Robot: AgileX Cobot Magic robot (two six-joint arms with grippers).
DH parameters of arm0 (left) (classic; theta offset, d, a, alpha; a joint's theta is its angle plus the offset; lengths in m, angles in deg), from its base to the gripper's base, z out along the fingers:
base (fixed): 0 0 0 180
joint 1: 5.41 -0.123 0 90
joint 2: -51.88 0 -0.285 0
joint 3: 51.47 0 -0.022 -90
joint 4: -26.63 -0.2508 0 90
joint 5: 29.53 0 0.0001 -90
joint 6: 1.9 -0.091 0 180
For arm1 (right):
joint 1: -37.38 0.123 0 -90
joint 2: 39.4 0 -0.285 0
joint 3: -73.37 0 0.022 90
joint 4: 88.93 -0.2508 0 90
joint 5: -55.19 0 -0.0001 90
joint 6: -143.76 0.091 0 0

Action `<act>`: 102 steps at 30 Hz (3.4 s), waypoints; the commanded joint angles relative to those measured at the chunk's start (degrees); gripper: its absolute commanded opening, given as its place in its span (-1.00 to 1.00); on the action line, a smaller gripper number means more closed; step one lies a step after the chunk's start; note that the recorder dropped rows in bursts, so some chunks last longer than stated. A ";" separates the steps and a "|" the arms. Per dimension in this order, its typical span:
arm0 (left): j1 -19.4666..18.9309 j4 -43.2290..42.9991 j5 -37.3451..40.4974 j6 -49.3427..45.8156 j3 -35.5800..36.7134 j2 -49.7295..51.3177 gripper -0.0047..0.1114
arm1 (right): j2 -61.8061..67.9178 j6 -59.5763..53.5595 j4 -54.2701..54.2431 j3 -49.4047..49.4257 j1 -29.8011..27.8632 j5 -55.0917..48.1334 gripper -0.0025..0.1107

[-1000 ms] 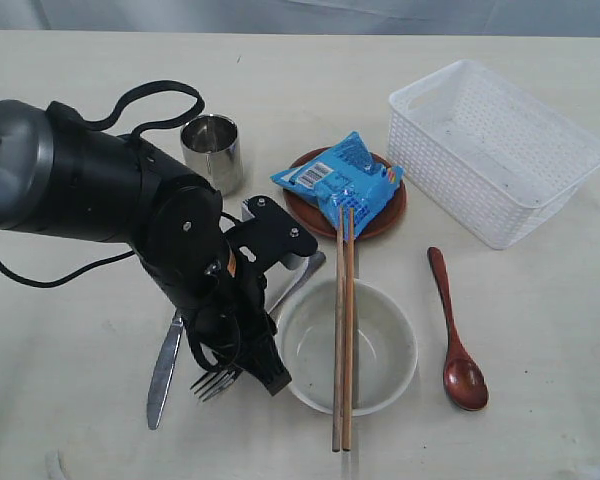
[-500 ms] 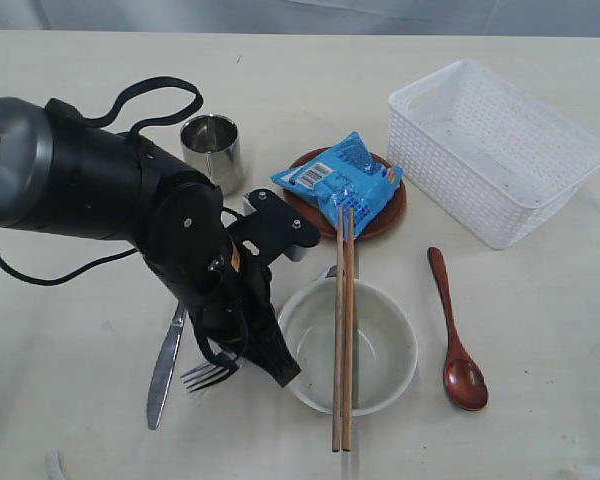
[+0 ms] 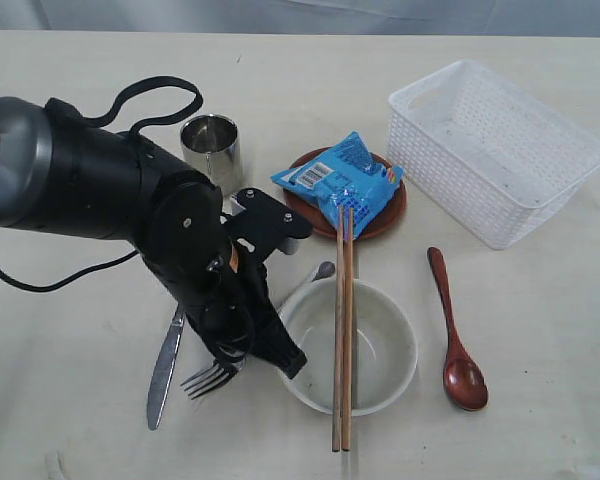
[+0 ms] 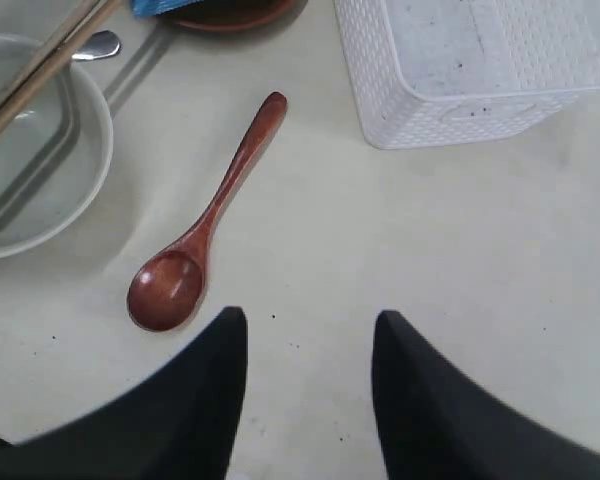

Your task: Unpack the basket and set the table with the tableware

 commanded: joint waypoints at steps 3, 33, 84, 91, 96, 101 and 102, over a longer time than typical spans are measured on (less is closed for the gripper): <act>0.39 -0.43 2.63 5.34 0.52 0.56 -0.92 | -0.39 -0.06 -0.04 0.10 -0.05 -0.10 -0.26; 0.39 -7.07 3.38 29.39 0.52 -2.83 -0.92 | -0.39 -0.06 -0.15 0.10 -0.05 -0.10 -0.26; 0.39 -2.88 7.57 49.24 0.52 -2.73 -0.92 | -0.39 -1.13 -0.15 0.10 -0.05 -0.10 -0.26; 0.39 -2.87 10.32 48.87 0.52 -2.73 -0.92 | -0.39 -1.13 -0.15 0.10 -0.05 -0.10 -0.26; 0.39 -2.87 10.38 48.74 0.52 -2.73 -0.92 | -0.39 -1.13 -0.15 0.10 -0.05 -0.10 -0.26; 0.39 -2.87 9.94 48.44 0.52 -2.73 -0.85 | -0.39 -1.13 -0.15 0.10 -0.05 -0.10 -0.26; 0.39 -2.87 9.80 48.44 0.52 -2.73 -0.79 | -0.39 -1.13 -0.15 0.10 -0.05 -0.10 -0.26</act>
